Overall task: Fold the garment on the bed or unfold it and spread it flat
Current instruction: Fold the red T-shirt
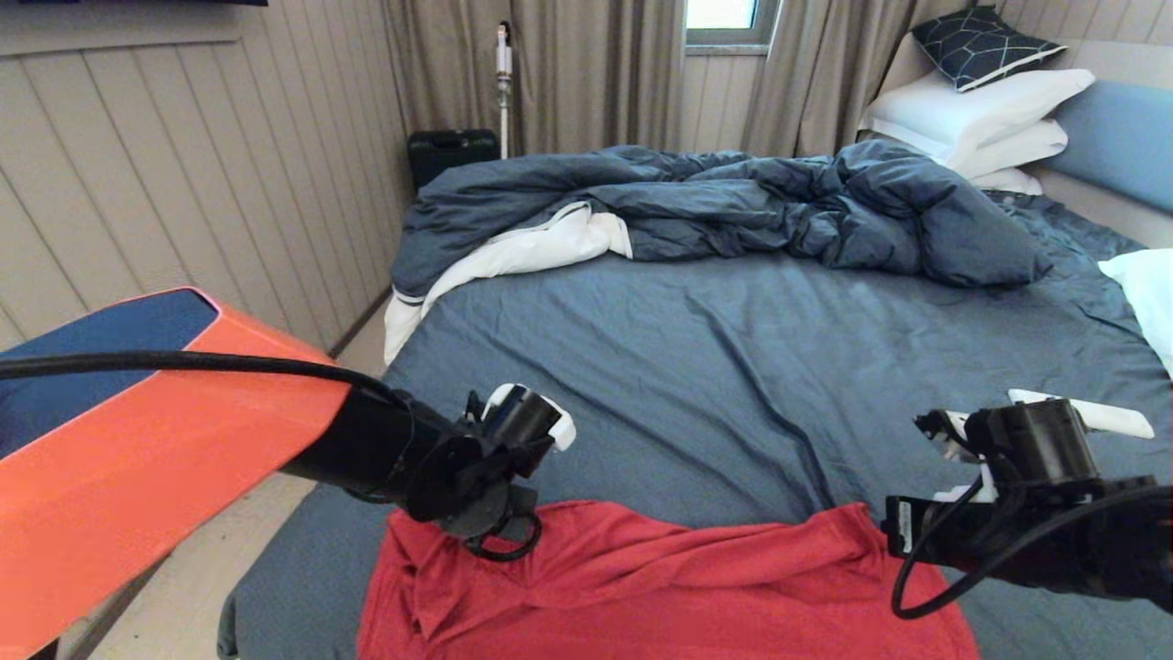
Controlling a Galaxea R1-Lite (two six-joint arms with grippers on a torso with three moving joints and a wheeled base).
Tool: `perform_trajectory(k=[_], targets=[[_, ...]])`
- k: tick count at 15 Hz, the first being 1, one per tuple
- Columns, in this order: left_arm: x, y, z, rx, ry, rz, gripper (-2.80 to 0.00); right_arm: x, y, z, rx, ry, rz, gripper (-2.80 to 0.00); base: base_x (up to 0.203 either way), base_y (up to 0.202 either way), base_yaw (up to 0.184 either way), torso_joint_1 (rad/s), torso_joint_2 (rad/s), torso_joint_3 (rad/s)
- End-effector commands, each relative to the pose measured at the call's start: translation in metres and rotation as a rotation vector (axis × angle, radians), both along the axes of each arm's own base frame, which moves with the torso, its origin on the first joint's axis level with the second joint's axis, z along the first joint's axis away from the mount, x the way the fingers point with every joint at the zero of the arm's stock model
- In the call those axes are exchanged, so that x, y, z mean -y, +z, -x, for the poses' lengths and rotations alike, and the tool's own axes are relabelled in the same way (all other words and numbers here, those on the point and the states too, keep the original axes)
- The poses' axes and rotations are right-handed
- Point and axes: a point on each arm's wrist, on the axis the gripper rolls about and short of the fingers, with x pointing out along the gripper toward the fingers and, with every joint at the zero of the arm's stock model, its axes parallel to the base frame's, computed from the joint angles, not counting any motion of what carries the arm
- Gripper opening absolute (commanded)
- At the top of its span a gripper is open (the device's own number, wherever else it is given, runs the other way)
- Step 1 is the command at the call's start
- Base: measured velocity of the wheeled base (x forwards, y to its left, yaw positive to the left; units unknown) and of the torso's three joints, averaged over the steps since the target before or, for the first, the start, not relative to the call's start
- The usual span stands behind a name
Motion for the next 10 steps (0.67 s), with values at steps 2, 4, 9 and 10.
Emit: perform_trajectory(k=[2, 4, 9, 10], targets=[[-0.022, 0.013, 0.027, 0.006, 0.004, 0.009, -2.80, 0.000, 0.000, 0.000, 0.000, 0.000, 0.000, -2.80, 0.000, 0.000, 0.000, 0.000, 0.00, 0.000], [-0.035, 0.021, 0.048, 0.023, -0.009, 0.026, -2.80, 0.000, -0.001, 0.001, -0.003, 0.001, 0.000, -2.80, 0.000, 0.000, 0.000, 0.000, 0.00, 0.000], [-0.055, 0.036, 0.087, 0.061, -0.014, 0.076, -2.80, -0.002, -0.002, 0.001, -0.005, 0.007, 0.000, -2.80, 0.000, 0.000, 0.000, 0.000, 0.00, 0.000], [-0.059, 0.038, 0.090, 0.065, -0.007, 0.086, -2.80, -0.004, -0.002, 0.001, -0.004, 0.015, -0.001, -2.80, 0.000, 0.000, 0.000, 0.000, 0.00, 0.000]])
